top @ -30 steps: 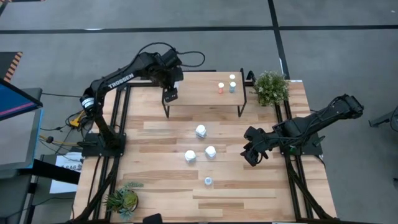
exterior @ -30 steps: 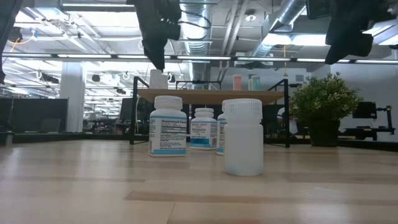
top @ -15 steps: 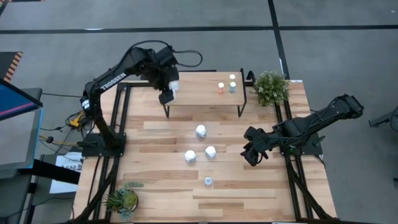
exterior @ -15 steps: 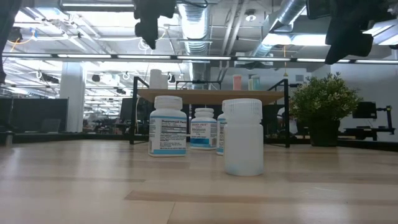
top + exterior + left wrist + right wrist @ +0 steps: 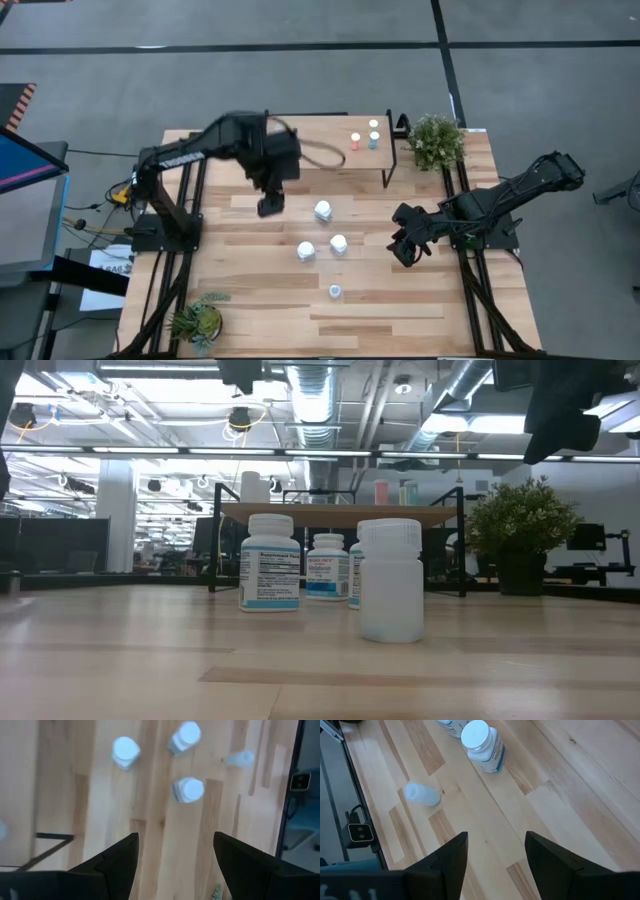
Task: Pick and place medicine bottles onto shelf by color
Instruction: Put the transparent medicine bottle on the shelf
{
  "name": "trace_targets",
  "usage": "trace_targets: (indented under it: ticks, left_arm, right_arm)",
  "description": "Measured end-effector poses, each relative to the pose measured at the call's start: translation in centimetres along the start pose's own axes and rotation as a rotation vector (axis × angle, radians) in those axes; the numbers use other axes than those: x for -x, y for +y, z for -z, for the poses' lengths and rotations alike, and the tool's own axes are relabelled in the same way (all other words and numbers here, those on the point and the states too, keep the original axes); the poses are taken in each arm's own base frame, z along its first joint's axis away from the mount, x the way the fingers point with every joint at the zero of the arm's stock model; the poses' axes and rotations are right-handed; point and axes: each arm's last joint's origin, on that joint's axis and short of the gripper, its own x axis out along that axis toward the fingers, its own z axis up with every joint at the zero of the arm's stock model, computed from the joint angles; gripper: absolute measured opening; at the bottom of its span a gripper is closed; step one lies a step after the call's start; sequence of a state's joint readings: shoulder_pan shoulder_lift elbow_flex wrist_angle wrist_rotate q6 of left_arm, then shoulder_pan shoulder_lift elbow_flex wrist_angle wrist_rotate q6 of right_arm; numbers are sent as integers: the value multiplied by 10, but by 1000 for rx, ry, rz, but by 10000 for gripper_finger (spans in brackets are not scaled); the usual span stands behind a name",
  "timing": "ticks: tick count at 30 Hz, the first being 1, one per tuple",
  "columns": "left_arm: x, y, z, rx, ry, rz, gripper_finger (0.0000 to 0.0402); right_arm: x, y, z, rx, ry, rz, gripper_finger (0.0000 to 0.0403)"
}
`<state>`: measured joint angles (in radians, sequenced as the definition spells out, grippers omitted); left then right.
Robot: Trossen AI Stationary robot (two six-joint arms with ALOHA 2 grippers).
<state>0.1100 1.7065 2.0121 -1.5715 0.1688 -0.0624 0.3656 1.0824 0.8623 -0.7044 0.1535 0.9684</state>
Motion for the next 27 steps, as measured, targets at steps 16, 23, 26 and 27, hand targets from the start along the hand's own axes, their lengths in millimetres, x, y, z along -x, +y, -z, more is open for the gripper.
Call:
trace_targets:
  ticks: [16, 23, 26, 27]
  left_arm:
    - [-61, -155, 7, -87, -63, -19, 242]
    - [-145, -197, -1, -51, -15, -106, 242]
    - [-178, -207, -7, -18, -18, -91, 242]
    - [-188, -209, -9, -11, -16, -82, 242]
  right_arm:
    - [1, 2, 8, 87, 68, -20, 218]
    - [3, 2, 20, 161, 140, 1, 218]
    - [5, 0, 27, 187, 205, 20, 218]
    - [5, 0, 30, 190, 224, 22, 218]
